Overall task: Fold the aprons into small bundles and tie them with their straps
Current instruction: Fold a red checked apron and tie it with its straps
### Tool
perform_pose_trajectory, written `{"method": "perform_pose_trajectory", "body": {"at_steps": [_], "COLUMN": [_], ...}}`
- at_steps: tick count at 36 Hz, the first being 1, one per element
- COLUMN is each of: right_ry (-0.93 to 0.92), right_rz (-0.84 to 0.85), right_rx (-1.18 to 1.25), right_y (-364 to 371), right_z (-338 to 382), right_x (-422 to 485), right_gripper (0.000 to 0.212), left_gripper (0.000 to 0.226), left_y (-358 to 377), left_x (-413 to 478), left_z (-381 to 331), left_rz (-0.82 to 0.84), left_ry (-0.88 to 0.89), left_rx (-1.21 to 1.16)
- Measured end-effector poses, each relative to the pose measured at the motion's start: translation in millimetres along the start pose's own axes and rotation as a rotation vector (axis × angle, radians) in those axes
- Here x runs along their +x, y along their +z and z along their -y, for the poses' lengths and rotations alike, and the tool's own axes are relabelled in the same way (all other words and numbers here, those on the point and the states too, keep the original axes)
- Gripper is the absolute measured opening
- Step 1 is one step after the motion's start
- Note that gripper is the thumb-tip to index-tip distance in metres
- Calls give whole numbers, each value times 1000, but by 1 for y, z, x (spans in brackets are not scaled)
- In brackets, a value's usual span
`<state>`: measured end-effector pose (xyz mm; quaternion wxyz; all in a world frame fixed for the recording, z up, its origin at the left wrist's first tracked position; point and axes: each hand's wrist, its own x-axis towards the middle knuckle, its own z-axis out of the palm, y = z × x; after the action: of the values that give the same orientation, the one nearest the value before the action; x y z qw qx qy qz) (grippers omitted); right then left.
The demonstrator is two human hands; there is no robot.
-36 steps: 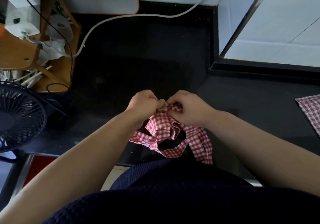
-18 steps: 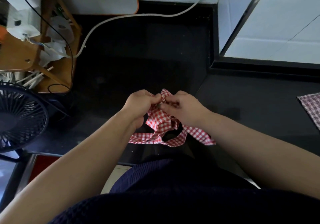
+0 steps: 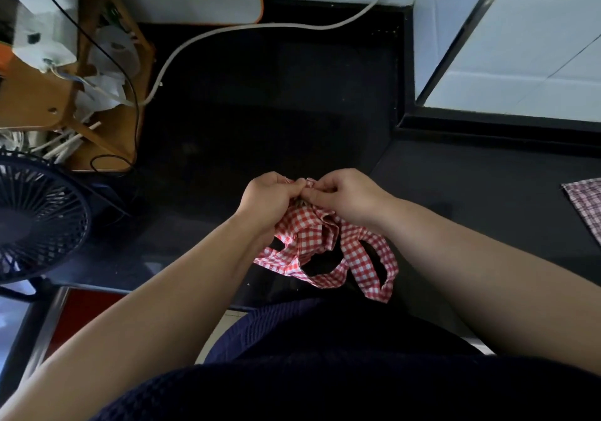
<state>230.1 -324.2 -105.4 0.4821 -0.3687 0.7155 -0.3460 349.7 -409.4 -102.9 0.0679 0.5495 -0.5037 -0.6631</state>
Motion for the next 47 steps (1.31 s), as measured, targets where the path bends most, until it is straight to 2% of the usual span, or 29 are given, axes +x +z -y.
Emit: {"method": "perform_pose_trajectory", "body": {"at_steps": [7,11,17,23,32,40,47], "right_ry": [-262,-295,-329,-371,-346,-369,-490], "right_rz": [-67,-29,-15,-26,57,-82,-158], "right_rx": [-298,-466,-536,-552,-726,-578,-481], "right_y": [-1,-1,-1,-1,-6,-5,-1], "right_z": [-2,0,1,-4,1,3,-5], "right_x": [-3,-3,-4,-6,-7,-3,-3], "right_gripper": [37,38,33,35,40,43,42], "left_gripper": [16,19,19,30,15,18,14], "left_y": [-5,-5,4,4,-2,-2,-7], "left_x": [-7,-14,-21,-22,-14,-14,-8], "left_z": [-4,0,2,6,1,-6,-3], "left_rz": [51,-73,-213,-244,-198,-345,-362], "left_ry": [117,232,273,256,121,291,389], "left_rx": [171,313,240,175,132,299,411]}}
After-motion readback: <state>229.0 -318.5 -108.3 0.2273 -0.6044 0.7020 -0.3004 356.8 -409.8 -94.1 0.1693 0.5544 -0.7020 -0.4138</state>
